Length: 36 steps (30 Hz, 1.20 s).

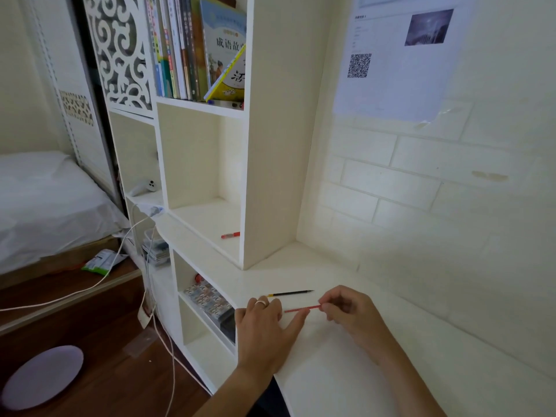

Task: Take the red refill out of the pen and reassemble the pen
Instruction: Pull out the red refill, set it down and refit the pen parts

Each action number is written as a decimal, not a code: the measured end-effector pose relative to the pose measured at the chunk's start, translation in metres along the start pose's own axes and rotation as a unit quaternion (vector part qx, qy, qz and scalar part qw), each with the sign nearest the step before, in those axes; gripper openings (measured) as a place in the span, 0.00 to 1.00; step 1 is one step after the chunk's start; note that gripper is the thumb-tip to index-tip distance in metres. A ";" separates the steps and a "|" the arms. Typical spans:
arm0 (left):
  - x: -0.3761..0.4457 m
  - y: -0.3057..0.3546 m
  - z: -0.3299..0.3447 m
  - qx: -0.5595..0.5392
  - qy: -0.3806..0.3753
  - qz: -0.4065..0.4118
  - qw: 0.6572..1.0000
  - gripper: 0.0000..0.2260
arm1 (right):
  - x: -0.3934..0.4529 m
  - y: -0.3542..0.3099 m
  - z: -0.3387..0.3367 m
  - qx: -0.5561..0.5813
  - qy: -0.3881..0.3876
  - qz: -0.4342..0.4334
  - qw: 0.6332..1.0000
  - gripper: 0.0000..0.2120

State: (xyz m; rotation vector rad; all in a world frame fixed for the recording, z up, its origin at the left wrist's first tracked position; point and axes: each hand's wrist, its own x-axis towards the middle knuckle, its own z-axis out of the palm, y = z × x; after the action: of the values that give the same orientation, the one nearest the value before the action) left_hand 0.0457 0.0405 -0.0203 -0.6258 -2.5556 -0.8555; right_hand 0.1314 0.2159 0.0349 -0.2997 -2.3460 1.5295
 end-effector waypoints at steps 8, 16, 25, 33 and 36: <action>0.000 -0.001 0.001 -0.014 0.006 -0.013 1.000 0.25 | 0.002 0.007 -0.010 -0.033 0.087 0.005 0.996 0.11; 0.001 0.000 0.003 -0.006 0.002 -0.016 1.000 0.23 | 0.043 0.026 -0.004 -0.306 0.137 -0.053 0.941 0.06; 0.003 0.001 0.000 0.008 -0.008 -0.017 1.000 0.24 | 0.053 0.035 -0.001 -0.316 0.068 0.004 0.946 0.03; 0.003 0.000 0.000 0.012 -0.011 -0.010 1.000 0.27 | 0.041 0.019 -0.017 -0.301 0.146 -0.062 0.940 0.08; 0.003 0.001 -0.002 0.015 -0.013 -0.009 1.000 0.28 | 0.021 -0.003 -0.019 -0.279 0.114 -0.129 0.945 0.10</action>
State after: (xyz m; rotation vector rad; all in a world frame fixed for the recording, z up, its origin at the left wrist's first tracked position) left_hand 0.0446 0.0407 -0.0171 -0.6095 -2.5970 -0.8195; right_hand 0.1189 0.2387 0.0479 -0.2654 -2.4626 0.6517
